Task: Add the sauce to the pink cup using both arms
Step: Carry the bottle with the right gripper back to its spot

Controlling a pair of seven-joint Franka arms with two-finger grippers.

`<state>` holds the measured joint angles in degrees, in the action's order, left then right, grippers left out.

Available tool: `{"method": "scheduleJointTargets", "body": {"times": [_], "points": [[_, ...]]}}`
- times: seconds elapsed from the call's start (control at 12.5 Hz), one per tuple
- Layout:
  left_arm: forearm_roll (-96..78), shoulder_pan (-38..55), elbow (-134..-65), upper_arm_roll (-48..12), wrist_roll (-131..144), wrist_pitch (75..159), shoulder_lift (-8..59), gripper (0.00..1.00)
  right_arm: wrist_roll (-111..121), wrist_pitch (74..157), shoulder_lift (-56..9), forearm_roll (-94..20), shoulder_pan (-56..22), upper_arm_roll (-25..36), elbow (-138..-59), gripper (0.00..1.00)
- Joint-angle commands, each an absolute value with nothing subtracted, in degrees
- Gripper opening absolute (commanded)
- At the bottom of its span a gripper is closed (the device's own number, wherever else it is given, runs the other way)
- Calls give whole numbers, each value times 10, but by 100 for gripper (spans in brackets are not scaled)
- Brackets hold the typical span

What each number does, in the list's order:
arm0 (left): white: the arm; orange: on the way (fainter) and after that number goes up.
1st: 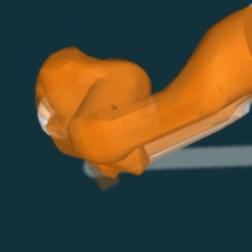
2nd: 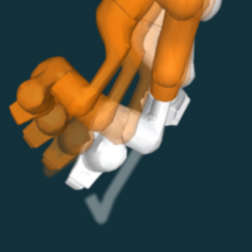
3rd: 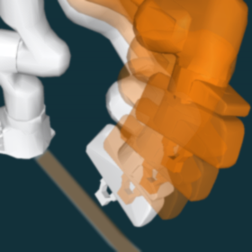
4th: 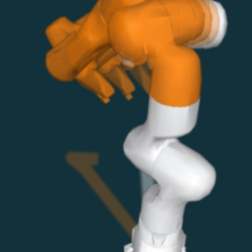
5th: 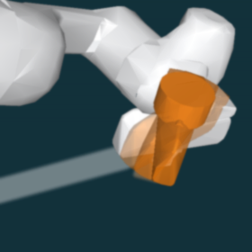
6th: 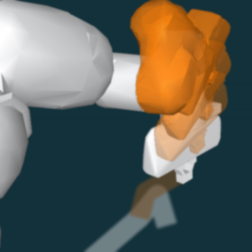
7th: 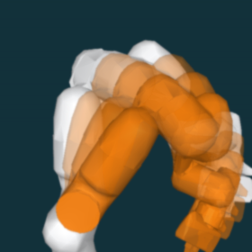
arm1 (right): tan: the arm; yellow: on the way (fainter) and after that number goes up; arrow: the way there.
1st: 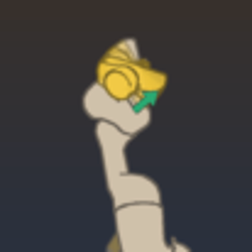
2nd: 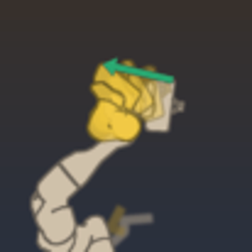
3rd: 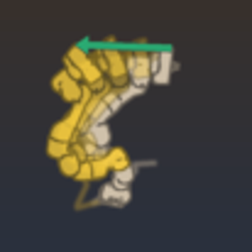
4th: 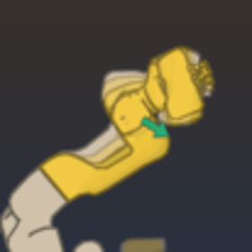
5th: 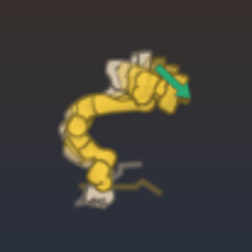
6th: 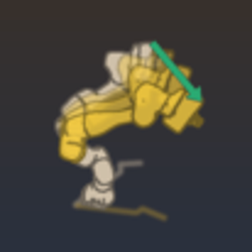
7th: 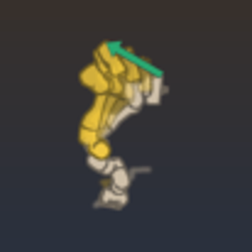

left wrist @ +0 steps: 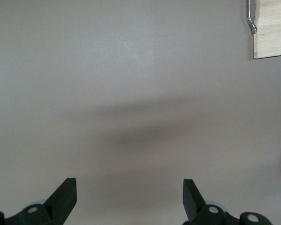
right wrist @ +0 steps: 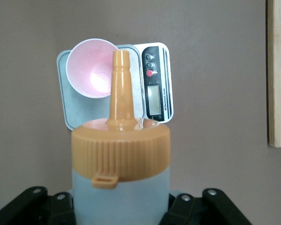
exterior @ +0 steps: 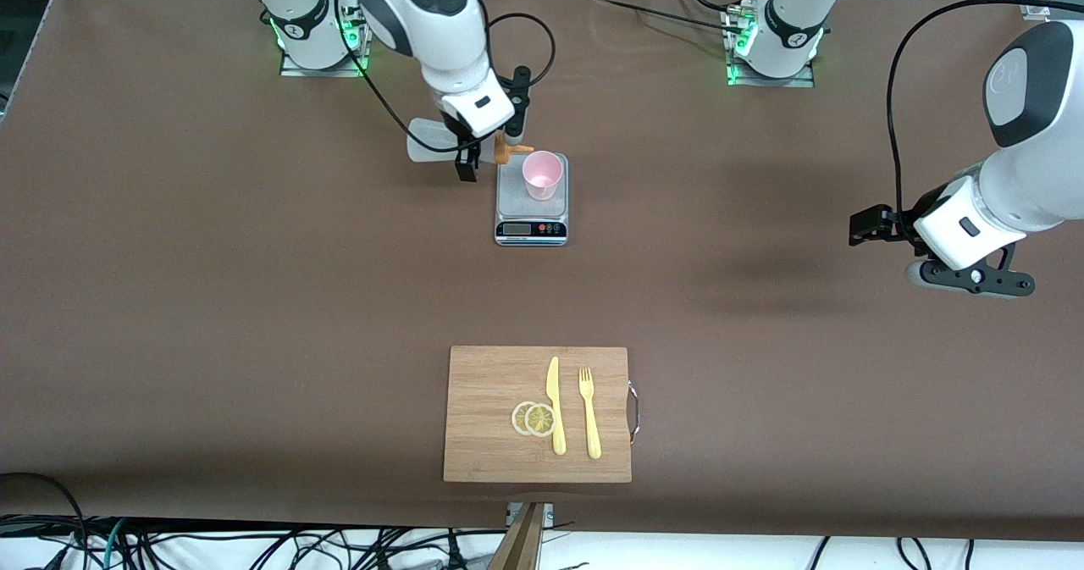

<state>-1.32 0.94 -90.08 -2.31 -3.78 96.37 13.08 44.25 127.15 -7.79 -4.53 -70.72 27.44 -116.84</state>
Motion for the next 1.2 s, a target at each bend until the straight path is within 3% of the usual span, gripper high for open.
{"method": "scheduleJointTargets", "body": {"times": [0.0,0.32,0.64,1.12], "points": [[-9,11,-887,-21,-48,951,135,100,546,1276,-52,-116,-711,319,-1182,6],[-9,13,-885,-21,-48,951,135,100,713,1262,-50,-230,-710,400,-1182,6],[-9,13,-885,-21,-48,952,135,100,906,1198,-55,-361,-701,489,-1180,6],[-9,15,-884,-21,-47,952,135,100,1148,1071,-106,-516,-552,494,-1180,6]]}}
